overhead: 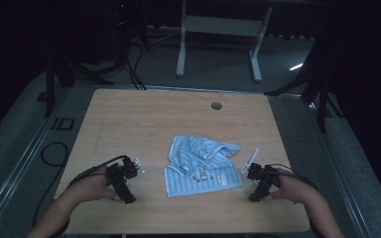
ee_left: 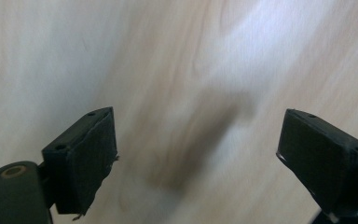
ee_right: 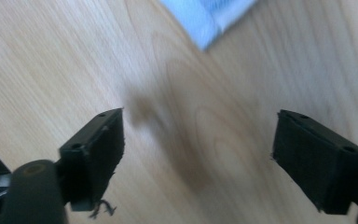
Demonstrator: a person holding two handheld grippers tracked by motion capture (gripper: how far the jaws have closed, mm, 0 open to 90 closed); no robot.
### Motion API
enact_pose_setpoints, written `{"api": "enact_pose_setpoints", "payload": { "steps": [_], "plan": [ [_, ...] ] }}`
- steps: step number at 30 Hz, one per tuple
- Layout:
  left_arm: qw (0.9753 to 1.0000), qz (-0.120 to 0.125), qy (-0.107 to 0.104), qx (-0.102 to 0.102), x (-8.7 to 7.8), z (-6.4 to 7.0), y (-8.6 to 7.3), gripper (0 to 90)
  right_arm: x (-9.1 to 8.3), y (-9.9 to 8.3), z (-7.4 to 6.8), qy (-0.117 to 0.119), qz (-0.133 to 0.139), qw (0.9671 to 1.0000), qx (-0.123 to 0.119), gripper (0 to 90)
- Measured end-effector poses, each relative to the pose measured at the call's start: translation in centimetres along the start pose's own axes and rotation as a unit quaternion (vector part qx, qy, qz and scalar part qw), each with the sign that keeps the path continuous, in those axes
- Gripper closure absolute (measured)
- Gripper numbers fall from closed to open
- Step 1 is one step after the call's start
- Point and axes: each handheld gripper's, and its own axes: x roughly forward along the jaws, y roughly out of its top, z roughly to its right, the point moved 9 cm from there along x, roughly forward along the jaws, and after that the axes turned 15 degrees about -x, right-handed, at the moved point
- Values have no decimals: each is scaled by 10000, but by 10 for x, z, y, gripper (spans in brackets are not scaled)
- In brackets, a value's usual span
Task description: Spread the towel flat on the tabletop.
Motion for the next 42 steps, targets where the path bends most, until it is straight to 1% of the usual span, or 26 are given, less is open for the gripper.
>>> {"api": "enact_pose_setpoints", "payload": {
  "steps": [3,6,7,8,9,10,11,14,15,16,19,20,21,22,24,25,27,31,35,36,37,38,39,40,41,42],
  "plan": [
    [9999,114,-14,123,0,5,12,151,0,8,3,-104,-21,9998,-148,205],
    [9996,143,-15,256,2,12,23,185,-1,16,6,-154,0,9994,-321,246],
    [9993,199,-11,311,4,16,33,187,-2,21,7,-222,2,9987,-459,281],
    [9993,199,-11,311,4,16,33,202,-2,21,7,-222,2,9987,-459,281],
    [9991,235,-56,336,4,19,38,202,-3,24,7,-243,32,9985,-487,287],
    [9989,276,-66,365,5,22,44,208,-4,26,8,-234,78,9984,-517,287],
    [9986,334,-68,402,6,26,56,220,-7,32,10,-260,207,9981,-515,289],
    [9983,373,-50,434,7,28,62,225,-8,35,11,-305,273,9977,-532,293],
    [9975,489,-9,500,6,34,77,224,-11,46,15,-396,463,9963,-606,316],
    [9972,545,-7,519,4,35,83,224,-13,49,17,-466,508,9956,-633,325],
    [9968,606,-15,516,2,39,91,224,-16,57,21,-536,635,9943,-665,329],
    [9968,606,-15,516,2,39,91,224,-18,61,22,-595,682,9935,-692,329],
    [9959,739,23,514,-3,44,106,224,-22,73,26,-673,848,9915,-725,349],
    [9958,765,42,507,-4,45,110,224,-24,80,29,-736,930,9901,-745,362],
    [9951,850,91,495,-5,48,119,225,-27,92,32,-740,1118,9880,-761,369],
    [9949,886,83,471,-5,49,121,224,-29,99,33,-718,1308,9861,-733,369],
    [9942,966,114,469,-5,53,129,224,-33,110,36,-753,1528,9830,-678,369],
    [9931,1040,171,519,0,61,139,225,-35,133,42,-1001,1699,9772,-785,392],
    [9925,1077,237,536,8,67,147,225,-31,150,42,-982,1829,9742,-887,416],
    [9920,1104,321,525,10,67,149,224,-29,154,41,-949,1866,9737,-900,430],
    [9918,1109,394,506,12,67,151,238,-28,158,41,-924,1888,9734,-907,515],
    [9912,1147,419,518,14,67,154,290,-26,160,41,-900,1877,9741,-889,548],
    [9914,1140,411,491,15,67,156,310,-24,162,42,-890,1873,9744,-872,573],
    [9916,1130,441,455,17,66,158,329,-22,163,41,-842,1848,9751,-894,663],
    [9910,1174,462,436,19,66,161,370,-21,163,40,-784,1813,9760,-917,682],
    [9907,1233,440,359,20,66,163,438,-21,163,41,-795,1777,9761,-963,770]
  ]
}}
